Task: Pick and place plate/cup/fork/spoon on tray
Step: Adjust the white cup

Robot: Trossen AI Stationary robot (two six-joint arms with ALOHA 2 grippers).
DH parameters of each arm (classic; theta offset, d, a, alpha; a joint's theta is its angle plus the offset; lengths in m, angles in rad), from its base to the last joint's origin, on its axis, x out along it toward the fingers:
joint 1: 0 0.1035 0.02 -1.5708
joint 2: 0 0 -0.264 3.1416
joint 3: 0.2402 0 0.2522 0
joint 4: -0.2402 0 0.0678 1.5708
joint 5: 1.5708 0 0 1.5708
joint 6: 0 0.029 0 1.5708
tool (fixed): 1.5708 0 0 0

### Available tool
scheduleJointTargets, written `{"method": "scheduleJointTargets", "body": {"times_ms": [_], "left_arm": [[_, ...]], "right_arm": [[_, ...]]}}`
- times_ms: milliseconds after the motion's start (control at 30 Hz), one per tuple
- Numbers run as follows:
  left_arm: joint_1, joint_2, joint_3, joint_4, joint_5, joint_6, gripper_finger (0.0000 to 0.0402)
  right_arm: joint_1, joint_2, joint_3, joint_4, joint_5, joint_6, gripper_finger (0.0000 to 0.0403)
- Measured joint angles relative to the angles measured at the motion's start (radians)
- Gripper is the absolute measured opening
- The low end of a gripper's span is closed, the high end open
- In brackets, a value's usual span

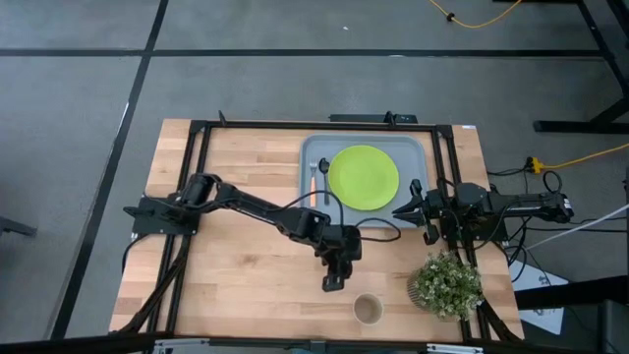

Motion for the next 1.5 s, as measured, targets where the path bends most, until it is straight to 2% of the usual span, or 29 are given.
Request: {"method": "scheduleJointTargets", "body": {"times_ms": [67,200,400,533,633,733,833,900,1133,1333,1500], "left_arm": [[0.002,-0.008,0.004,0.006,0.060,0.041,0.0075],[-0.003,-0.020,0.037,0.009,0.047,0.116,0.0075],[-0.058,-0.024,0.138,0.010,-0.146,0.265,0.0075],[-0.120,-0.024,0.151,0.009,-0.326,0.391,0.0075],[-0.157,-0.024,0.153,0.038,-0.427,0.420,0.0074],[-0.183,-0.024,0.153,0.065,-0.436,0.420,0.0058],[-0.217,-0.024,0.153,0.124,-0.453,0.439,0.0018],[-0.243,-0.024,0.153,0.161,-0.455,0.463,0.0006],[-0.294,0.049,0.154,0.265,-0.430,0.437,0.0001],[-0.298,0.165,0.154,0.468,-0.359,0.465,0.0000],[-0.300,0.225,0.153,0.502,-0.403,0.509,0.0000]], "right_arm": [[0.000,0.000,0.000,0.000,0.000,0.000,0.0051],[0.000,0.000,0.000,0.000,0.000,0.000,0.0051],[0.000,0.000,0.000,0.000,0.000,-0.007,0.0051],[0.000,0.000,0.000,0.000,0.001,-0.032,0.0051],[0.000,0.000,0.000,0.000,0.001,-0.025,0.0051],[0.000,0.000,0.000,0.000,0.000,-0.024,0.0051],[0.000,0.000,0.000,0.000,0.000,-0.023,0.0051],[0.000,0.000,0.000,0.000,0.000,-0.022,0.0051],[0.000,0.000,0.000,0.000,0.000,0.112,0.0051],[0.000,0.000,0.000,0.000,0.000,0.204,0.0051],[0.000,0.000,0.000,0.000,-0.001,0.239,0.0051]]}}
